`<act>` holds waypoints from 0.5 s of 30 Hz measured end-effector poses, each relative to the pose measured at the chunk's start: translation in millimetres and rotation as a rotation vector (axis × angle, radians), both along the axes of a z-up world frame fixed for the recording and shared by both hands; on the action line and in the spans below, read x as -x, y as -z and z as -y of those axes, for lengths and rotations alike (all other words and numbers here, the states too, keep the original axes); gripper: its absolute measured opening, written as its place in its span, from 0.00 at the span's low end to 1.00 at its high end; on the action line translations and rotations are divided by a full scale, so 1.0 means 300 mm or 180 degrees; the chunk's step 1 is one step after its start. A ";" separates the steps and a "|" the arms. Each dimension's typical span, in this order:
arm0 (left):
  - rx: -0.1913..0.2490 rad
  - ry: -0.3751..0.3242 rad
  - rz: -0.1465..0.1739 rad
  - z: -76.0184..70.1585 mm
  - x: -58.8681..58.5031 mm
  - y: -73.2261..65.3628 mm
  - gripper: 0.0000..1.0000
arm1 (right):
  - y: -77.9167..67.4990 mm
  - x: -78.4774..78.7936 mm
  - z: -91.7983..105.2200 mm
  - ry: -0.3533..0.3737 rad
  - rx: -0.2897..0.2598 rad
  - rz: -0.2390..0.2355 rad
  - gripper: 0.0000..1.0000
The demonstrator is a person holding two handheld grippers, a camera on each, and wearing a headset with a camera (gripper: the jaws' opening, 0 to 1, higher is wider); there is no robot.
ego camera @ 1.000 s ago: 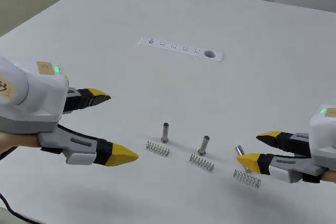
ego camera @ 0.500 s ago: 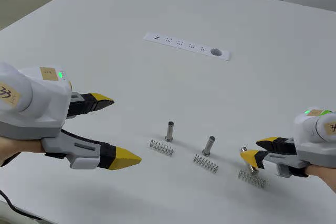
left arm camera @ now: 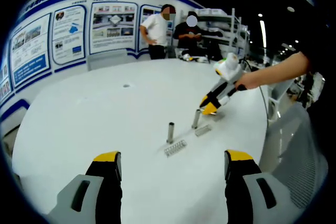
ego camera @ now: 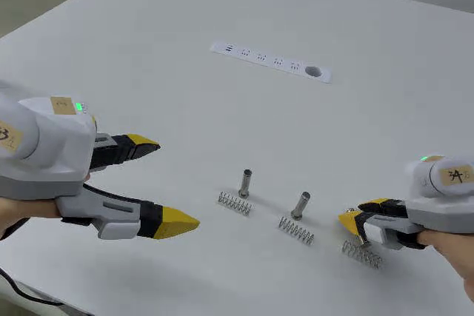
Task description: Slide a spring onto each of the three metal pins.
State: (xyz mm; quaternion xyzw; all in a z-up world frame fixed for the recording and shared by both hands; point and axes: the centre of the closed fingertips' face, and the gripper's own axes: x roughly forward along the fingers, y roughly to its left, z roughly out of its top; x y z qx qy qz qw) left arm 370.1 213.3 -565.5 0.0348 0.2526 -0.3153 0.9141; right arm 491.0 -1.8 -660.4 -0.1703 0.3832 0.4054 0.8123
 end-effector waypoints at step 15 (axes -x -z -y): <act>0.0084 -0.0090 0.0013 -0.016 -0.004 -0.008 0.81 | 0.010 0.018 0.012 0.0101 0.0169 -0.0049 0.10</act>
